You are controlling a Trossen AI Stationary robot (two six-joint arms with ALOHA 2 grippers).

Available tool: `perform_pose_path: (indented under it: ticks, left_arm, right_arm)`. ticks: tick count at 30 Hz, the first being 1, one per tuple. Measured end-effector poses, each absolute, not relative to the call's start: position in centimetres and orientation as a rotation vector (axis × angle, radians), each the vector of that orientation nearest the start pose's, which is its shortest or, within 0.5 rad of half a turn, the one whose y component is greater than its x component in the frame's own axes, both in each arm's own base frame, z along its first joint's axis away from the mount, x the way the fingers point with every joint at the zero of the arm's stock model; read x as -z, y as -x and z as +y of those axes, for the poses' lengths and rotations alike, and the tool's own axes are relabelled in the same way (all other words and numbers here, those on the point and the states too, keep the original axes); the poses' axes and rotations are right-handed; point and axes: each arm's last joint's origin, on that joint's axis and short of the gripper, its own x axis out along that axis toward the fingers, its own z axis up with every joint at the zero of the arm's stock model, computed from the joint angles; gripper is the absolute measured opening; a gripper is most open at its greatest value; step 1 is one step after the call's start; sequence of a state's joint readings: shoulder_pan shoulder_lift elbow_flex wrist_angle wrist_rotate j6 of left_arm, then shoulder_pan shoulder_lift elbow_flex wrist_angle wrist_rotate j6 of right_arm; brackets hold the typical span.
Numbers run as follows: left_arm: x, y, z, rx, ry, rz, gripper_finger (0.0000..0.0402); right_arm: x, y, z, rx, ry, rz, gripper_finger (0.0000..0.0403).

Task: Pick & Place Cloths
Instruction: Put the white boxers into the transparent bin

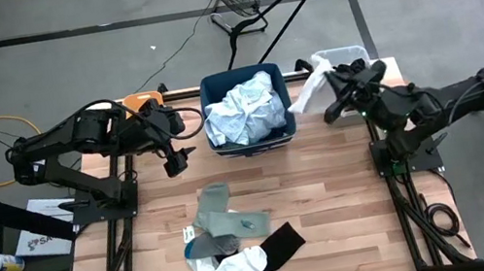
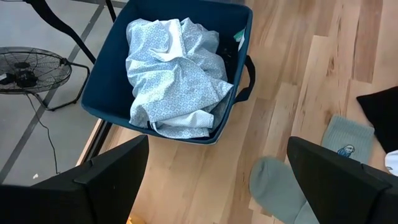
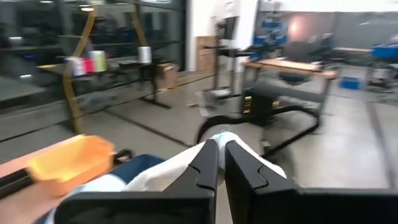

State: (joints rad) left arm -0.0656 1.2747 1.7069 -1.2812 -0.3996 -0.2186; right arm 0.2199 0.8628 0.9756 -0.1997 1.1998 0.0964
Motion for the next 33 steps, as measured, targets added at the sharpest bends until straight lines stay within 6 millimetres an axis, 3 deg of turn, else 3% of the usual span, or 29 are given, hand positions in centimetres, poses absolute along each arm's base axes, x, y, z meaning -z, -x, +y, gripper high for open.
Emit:
perform_pose_path:
  ticks: [16,27,33]
  left_arm:
    - [-44.2,-20.3,-0.2,-0.401,0.008,0.789,0.0376]
    - [-44.2,-20.3,-0.2,-0.404,0.015,0.788,0.0376]
    - [-44.2,-20.3,-0.2,-0.411,0.029,0.785,0.0376]
  right_arm:
    - [-39.6,-12.9,-0.1,1.341,0.119,0.095,0.0004]
    - [-39.7,-11.7,-1.7,1.446,0.137,0.122,0.0005]
    - [-38.4,-11.8,-2.5,1.385,0.092,0.116,0.0005]
